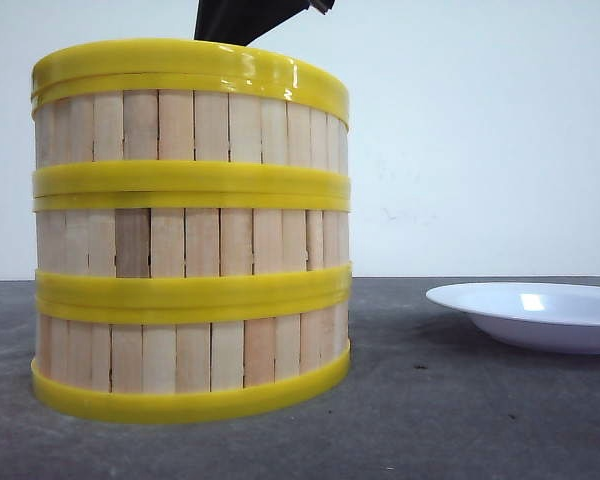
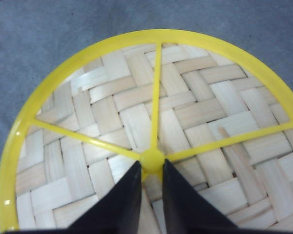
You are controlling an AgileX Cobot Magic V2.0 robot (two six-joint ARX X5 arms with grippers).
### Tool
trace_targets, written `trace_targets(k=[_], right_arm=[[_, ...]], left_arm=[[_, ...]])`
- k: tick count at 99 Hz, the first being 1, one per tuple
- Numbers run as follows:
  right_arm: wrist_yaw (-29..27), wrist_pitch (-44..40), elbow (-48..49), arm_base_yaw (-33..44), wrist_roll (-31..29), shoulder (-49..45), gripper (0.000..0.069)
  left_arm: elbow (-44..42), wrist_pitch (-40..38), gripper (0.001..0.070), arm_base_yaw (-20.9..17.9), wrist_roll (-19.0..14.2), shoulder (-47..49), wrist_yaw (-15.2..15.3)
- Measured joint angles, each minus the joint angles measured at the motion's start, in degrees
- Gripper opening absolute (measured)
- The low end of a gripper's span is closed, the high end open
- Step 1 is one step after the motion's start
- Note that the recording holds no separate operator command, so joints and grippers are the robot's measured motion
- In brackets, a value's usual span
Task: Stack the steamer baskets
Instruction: 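Carry the lid over the stack and lower it onto the top basket, then open the right gripper and raise it off the lid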
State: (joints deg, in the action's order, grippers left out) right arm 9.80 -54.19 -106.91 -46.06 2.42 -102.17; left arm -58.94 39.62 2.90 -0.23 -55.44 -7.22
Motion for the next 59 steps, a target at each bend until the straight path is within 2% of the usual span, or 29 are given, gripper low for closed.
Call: trace_targets(k=[8,13,28,34,43,59], right_arm=[[0.0,0.0,0.0,0.0,0.02,0.0,0.0051],[0.0,0.04,-0.02,0.0,0.11,0.0,0.0085],[0.33,0.42,-0.02,0.02,0.13,0.0,0.032],[0.31,0.5,-0.02,0.17,0.13,0.02,0.0379],[0.28,0.44,-0.02,1.25,0.17,0.59,0.0408],[0.24,-1.55,-0.02,4.17,0.46,6.51,0.0417]], left_arm=[[0.0,0.0,0.0275,0.0,0.0,0.0,0.0],[0.0,0.0,0.0275,0.0,0.0,0.0,0.0],[0.0,0.0,0.0275,0.0,-0.02,0.0,0.0],[0.0,0.0,0.0275,0.0,0.0,0.0,0.0],[0.0,0.04,0.0275,0.0,0.0,0.0,0.0],[0.0,0.52,0.0275,0.0,0.0,0.0,0.0]])
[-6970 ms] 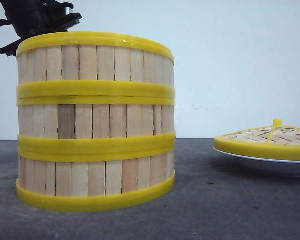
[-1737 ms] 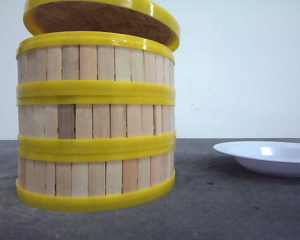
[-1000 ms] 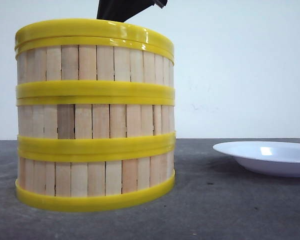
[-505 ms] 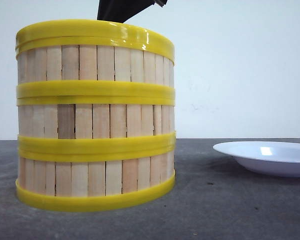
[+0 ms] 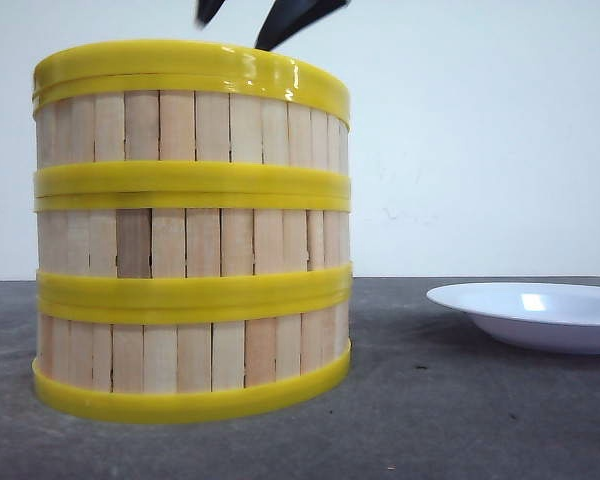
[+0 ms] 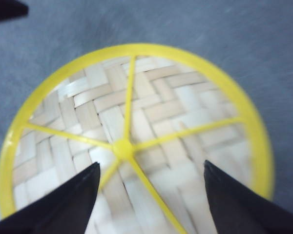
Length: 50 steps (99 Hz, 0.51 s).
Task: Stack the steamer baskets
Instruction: 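Open the right gripper and raise it off the lid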
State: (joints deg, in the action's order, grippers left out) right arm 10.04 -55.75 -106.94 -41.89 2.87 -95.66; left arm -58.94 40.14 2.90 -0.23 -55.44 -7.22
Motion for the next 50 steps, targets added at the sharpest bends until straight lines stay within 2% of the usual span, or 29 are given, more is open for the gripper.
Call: trace_targets(k=[21,50], right_arm=[[-1.29,-0.39,3.15,8.07,0.22,10.73,0.0417],[-1.29,5.33,29.42,22.05,-0.57,29.07,0.0417]], left_arm=[[0.0,0.35,0.0275,0.02,-0.02,0.0,-0.04],[2.19,2.49,0.0275,0.13,-0.68,2.8,-0.09]])
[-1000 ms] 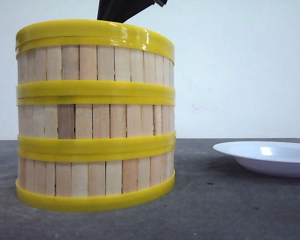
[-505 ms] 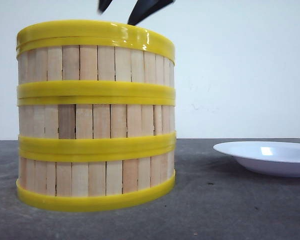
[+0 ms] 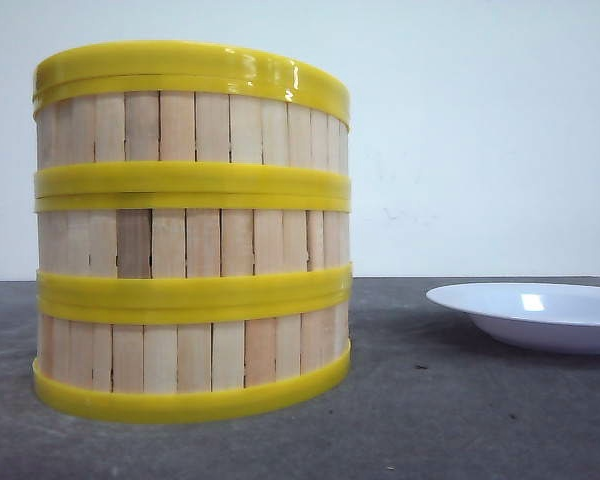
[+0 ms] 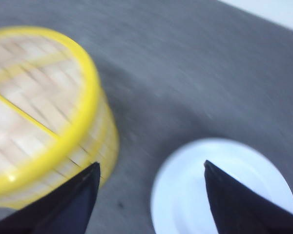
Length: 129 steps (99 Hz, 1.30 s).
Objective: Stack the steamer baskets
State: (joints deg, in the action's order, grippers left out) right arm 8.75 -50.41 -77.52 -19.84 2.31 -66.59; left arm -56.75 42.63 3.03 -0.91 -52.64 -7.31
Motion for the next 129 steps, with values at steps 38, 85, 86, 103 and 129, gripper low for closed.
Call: trace_targets(k=[38,85,86,103,129], right_arm=[[0.09,0.55,29.2,18.99,-2.8,19.43,0.0417],[0.2,1.38,33.68,19.76,-3.82,22.38,0.0261],[0.2,1.38,33.68,19.76,-3.82,22.38,0.0229],[0.22,1.99,33.68,19.76,-4.11,22.38,0.0034],[0.22,2.8,33.68,19.76,-5.14,22.4,0.0019]], left_arm=[[8.72,-1.05,0.0275,0.0,-1.29,7.41,0.0],[8.83,-3.48,0.0067,0.0,-1.62,7.21,0.0],[8.83,-3.48,0.0058,0.0,-1.62,7.21,0.0],[8.83,-3.43,0.0016,0.0,-1.66,7.21,0.0],[8.83,-3.19,0.0015,0.0,-1.66,7.21,0.0]])
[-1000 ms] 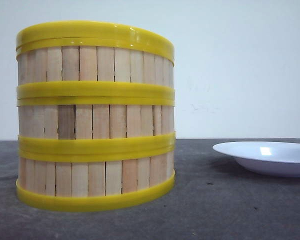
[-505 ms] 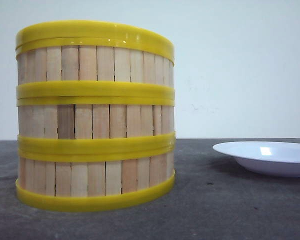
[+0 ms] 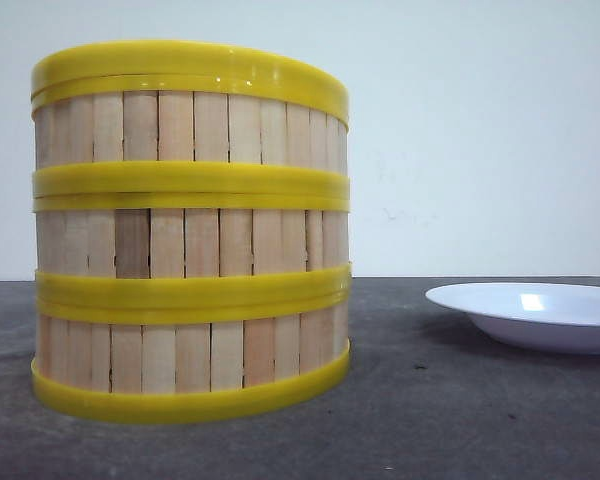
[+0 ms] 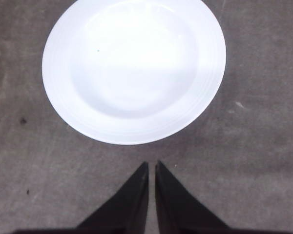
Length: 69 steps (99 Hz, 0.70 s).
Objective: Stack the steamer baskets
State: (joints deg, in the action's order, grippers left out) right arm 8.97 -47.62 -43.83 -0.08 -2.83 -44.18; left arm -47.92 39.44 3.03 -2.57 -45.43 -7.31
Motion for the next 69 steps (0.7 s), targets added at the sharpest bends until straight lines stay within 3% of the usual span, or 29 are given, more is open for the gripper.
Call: trace_targets(k=[33,40,69], right_arm=[[0.0,3.1,0.0,0.0,-0.02,0.0,0.0019],[0.0,3.78,0.0,0.0,-0.02,0.0,0.0019],[0.0,5.64,0.0,0.0,-0.04,0.0,0.0019]], left_arm=[[0.0,0.0,0.0015,0.0,0.02,0.02,0.02],[0.94,-1.97,0.0015,-0.15,0.35,0.81,1.16],[26.43,-21.99,0.0015,-0.39,0.13,21.86,4.55]])
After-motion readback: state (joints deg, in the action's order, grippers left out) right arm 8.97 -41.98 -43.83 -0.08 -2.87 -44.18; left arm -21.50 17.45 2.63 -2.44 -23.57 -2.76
